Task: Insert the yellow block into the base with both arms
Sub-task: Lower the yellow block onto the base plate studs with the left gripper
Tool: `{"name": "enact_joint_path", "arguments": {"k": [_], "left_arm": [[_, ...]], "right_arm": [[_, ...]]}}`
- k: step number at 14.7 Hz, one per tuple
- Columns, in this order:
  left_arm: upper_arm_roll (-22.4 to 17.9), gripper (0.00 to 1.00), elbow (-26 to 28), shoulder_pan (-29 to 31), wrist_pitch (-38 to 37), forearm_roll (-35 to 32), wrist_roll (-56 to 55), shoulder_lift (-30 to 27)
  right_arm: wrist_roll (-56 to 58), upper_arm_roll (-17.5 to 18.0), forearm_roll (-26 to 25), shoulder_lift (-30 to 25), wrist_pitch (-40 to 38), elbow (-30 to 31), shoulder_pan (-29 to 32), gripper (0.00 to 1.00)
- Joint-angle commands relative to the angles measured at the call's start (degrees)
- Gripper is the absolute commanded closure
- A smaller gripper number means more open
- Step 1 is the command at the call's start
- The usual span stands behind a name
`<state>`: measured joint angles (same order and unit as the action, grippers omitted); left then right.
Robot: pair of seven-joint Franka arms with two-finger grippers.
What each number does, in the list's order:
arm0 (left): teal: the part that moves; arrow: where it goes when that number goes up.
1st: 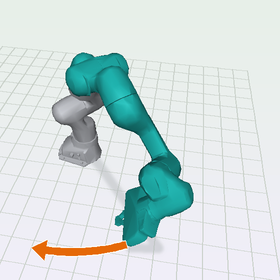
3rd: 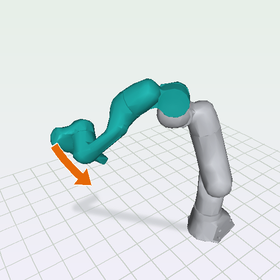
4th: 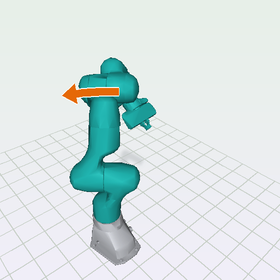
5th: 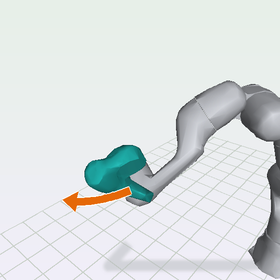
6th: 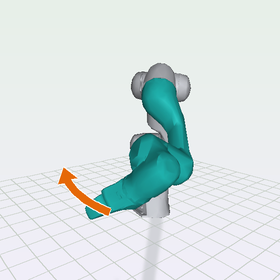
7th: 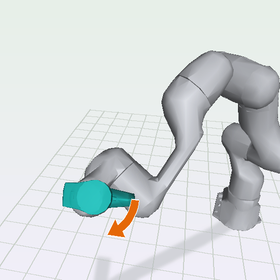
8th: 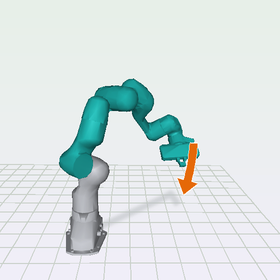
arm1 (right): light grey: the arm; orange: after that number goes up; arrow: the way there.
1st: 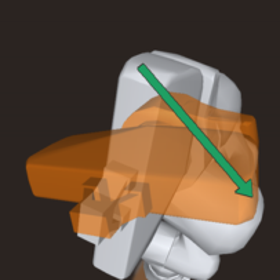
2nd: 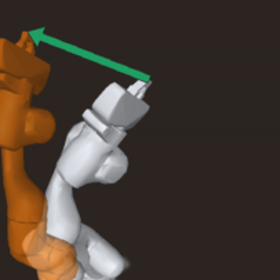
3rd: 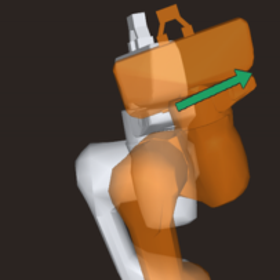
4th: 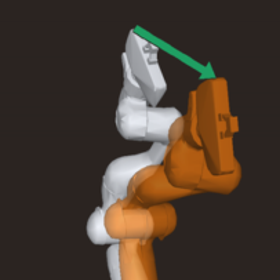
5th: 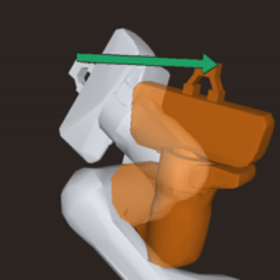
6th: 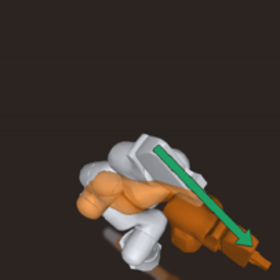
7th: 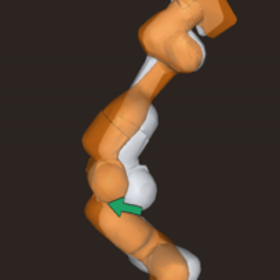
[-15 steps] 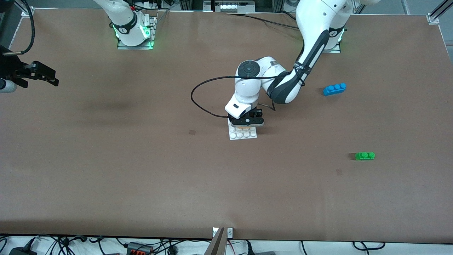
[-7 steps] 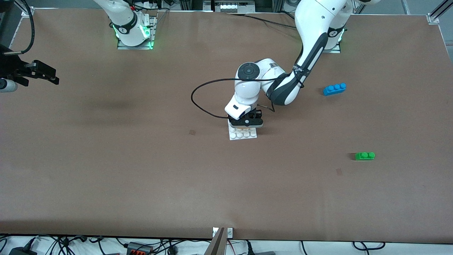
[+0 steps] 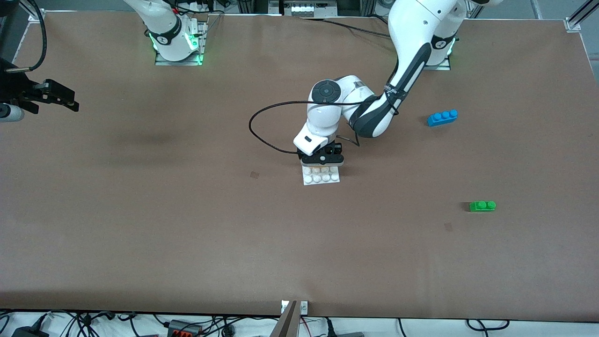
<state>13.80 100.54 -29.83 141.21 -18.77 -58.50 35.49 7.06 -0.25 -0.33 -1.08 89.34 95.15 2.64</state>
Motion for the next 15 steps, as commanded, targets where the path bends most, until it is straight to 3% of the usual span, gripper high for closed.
{"name": "enact_joint_path", "arguments": {"k": [1,15], "left_arm": [[1.1,0.42,1.1,1.6,-0.2,1.2,0.3,-1.1],[3.3,0.42,3.9,3.6,-0.1,1.2,0.1,-2.4]], "right_arm": [[-0.7,0.1,-0.2,0.2,-1.2,-1.2,-0.3,0.0],[-0.7,0.1,-0.2,0.1,-1.3,-1.2,-0.4,0.0]]}}
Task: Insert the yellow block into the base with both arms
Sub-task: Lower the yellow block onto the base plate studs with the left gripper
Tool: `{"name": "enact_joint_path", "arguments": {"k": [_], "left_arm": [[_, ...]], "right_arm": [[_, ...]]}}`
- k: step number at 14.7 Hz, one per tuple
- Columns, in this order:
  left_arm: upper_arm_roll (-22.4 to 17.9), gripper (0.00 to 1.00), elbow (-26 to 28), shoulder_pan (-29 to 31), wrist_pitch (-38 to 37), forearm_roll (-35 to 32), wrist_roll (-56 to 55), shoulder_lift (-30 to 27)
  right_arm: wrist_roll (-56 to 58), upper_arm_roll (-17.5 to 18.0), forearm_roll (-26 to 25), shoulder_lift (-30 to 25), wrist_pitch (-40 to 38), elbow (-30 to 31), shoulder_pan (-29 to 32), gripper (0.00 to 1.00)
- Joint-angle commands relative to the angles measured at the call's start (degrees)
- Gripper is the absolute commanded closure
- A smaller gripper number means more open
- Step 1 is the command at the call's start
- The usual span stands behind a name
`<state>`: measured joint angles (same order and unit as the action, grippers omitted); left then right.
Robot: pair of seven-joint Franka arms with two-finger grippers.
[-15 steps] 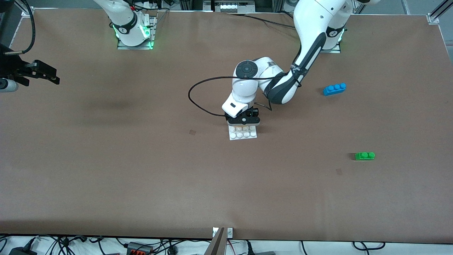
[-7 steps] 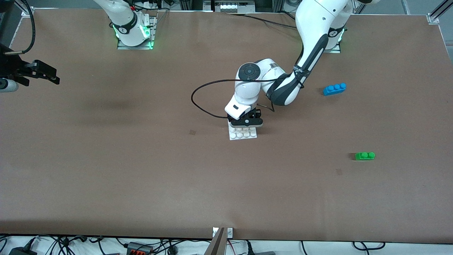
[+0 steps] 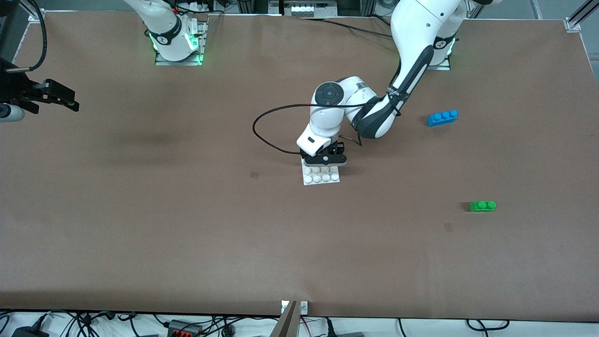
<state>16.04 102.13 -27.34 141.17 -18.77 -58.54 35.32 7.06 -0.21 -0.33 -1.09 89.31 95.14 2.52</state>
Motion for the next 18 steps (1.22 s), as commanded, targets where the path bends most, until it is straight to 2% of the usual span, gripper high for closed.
{"name": "enact_joint_path", "arguments": {"k": [1,18], "left_arm": [[1.0,0.42,2.3,1.1,-0.1,1.3,0.0,-2.3],[1.0,0.4,2.8,1.9,0.2,2.8,0.3,-2.1]], "right_arm": [[-0.7,0.0,-0.2,0.1,-1.2,-1.2,-0.2,0.0],[-0.7,-0.1,-0.1,0.1,-1.2,-1.2,-0.3,0.0]]}}
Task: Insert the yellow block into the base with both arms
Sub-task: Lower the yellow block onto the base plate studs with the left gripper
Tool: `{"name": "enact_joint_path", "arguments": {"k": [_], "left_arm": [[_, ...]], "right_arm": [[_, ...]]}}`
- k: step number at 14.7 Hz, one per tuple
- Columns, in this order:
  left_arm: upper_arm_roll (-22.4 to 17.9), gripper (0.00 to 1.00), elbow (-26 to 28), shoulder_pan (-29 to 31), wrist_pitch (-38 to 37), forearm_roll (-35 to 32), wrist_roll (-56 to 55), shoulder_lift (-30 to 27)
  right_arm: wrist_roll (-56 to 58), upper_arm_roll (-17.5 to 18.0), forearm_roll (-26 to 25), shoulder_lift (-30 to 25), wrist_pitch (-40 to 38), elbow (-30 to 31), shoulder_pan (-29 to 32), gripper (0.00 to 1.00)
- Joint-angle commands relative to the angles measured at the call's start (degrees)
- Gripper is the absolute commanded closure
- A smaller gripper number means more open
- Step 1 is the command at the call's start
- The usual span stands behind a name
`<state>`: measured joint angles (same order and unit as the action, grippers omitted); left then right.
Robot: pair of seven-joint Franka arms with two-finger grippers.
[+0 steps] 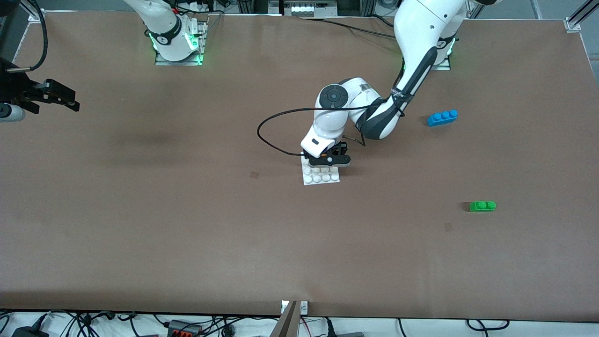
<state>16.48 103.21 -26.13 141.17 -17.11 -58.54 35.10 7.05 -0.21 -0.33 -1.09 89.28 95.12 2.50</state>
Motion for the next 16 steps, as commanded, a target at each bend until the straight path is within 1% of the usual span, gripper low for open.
{"name": "enact_joint_path", "arguments": {"k": [1,16], "left_arm": [[0.6,0.4,1.6,0.6,0.1,1.1,0.3,-1.9],[0.6,0.4,0.9,1.0,0.9,1.2,0.8,-1.2]], "right_arm": [[-0.7,-0.1,-0.1,0.1,-1.2,-1.2,-0.2,0.0],[-0.7,-0.1,-0.1,0.1,-1.2,-1.2,-0.2,0.0]]}}
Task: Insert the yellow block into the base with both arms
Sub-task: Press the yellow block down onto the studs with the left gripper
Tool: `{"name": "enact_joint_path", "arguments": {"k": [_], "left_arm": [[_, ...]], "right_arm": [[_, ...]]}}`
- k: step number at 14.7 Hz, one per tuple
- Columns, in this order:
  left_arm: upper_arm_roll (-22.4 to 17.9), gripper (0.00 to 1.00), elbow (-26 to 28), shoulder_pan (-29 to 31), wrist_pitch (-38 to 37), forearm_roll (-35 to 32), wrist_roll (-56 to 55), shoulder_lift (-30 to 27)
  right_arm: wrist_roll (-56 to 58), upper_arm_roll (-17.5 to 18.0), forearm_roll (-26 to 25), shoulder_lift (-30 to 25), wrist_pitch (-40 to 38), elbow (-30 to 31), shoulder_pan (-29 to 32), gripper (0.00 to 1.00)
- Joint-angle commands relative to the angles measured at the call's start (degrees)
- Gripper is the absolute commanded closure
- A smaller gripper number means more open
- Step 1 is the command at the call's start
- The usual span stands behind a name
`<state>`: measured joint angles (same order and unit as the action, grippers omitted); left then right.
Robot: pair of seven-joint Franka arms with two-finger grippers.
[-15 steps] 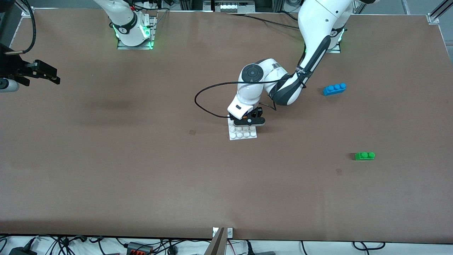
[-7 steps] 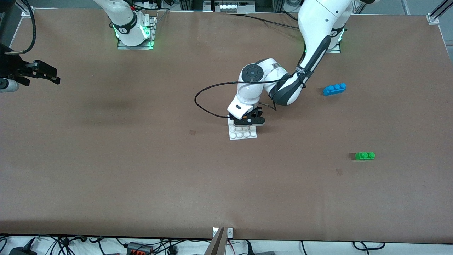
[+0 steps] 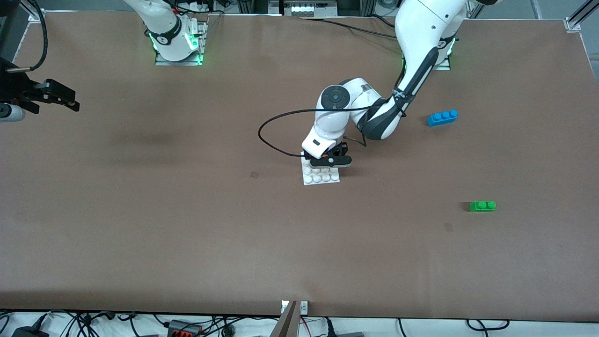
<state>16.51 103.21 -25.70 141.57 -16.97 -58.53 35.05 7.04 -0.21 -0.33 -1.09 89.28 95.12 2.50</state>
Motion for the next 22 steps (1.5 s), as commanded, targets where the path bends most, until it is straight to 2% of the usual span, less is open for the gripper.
{"name": "enact_joint_path", "arguments": {"k": [1,22], "left_arm": [[0.5,0.4,0.9,0.6,0.5,1.1,0.8,-1.1],[0.5,0.4,-0.2,0.0,2.5,1.0,1.0,1.0]], "right_arm": [[-0.7,-0.1,-0.1,0.1,-1.2,-1.2,-0.2,0.0],[-0.7,-0.1,-0.1,0.1,-1.2,-1.2,-0.1,0.0]]}}
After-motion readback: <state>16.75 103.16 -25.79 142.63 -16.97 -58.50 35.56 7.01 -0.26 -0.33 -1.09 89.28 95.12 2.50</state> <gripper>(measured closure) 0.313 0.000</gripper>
